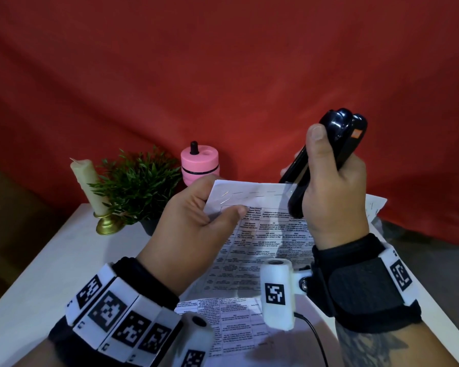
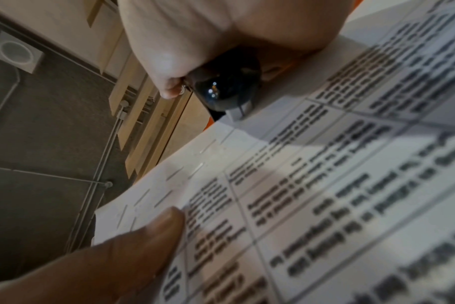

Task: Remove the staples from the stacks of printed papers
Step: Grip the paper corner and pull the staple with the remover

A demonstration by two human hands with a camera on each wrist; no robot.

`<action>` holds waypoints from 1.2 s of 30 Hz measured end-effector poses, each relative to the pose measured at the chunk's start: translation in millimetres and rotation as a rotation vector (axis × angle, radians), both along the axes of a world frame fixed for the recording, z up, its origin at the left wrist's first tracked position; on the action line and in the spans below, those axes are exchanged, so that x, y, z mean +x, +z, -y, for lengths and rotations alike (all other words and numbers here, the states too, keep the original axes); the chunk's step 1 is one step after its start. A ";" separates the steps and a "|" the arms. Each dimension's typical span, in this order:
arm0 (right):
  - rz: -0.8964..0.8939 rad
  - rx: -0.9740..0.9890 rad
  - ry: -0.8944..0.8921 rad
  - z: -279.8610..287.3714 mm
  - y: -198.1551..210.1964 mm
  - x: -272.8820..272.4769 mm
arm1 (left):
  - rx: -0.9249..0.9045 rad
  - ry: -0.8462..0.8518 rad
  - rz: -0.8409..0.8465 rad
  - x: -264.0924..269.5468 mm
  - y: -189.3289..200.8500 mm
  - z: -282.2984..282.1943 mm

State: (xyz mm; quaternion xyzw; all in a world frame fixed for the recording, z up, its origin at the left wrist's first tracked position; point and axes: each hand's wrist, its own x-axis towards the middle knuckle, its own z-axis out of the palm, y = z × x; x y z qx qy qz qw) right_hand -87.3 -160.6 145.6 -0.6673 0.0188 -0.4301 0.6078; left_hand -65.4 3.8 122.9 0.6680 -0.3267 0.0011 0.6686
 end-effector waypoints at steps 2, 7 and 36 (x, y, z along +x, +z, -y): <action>0.005 0.005 -0.003 0.0 0.8 0.4 | 0.006 0.004 0.005 -0.1 0.7 -0.2; 0.013 0.019 -0.001 0.7 2.6 -0.5 | -0.005 -0.006 0.000 0.0 0.3 -0.6; 0.244 0.147 0.022 2.9 -18.2 -0.3 | 0.024 -0.040 0.337 21.4 -10.8 -10.6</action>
